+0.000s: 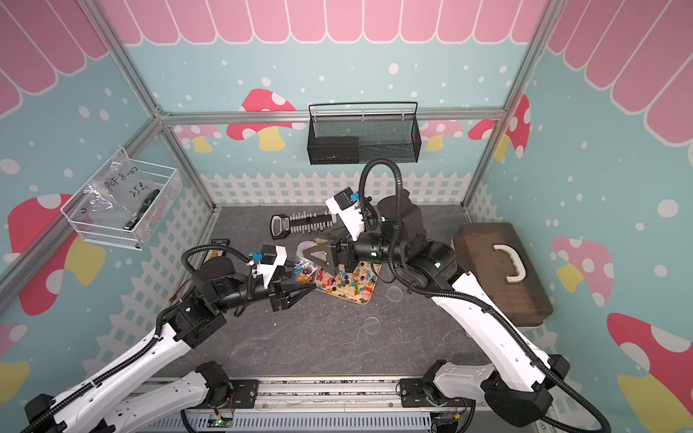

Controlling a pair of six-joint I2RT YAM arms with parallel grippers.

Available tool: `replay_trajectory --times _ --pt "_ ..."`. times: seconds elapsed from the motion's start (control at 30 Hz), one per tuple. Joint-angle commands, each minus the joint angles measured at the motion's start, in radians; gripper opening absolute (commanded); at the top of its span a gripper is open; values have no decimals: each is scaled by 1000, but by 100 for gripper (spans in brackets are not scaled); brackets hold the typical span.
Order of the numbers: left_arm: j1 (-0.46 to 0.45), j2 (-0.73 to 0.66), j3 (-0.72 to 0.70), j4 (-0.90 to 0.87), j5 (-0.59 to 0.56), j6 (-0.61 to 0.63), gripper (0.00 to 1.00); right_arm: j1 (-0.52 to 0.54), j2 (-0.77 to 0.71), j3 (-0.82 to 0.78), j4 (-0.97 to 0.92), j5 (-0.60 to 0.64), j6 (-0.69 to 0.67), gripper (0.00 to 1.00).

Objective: Pour the candies out of the jar
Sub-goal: Unscrew the lid from the jar.

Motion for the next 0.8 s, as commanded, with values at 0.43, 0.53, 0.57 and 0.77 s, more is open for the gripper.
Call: replay_trajectory --times 0.43,0.53,0.57,0.77 --pt "5 -4 1 18 -5 17 60 39 79 87 -57 -26 -29 63" --pt "5 -5 3 15 -4 17 59 39 86 108 -83 -28 -62 48" --pt "5 -5 3 15 -4 17 59 39 88 109 -84 -32 -69 44" --pt "5 -10 3 12 5 17 59 40 94 129 -112 -39 -161 38"
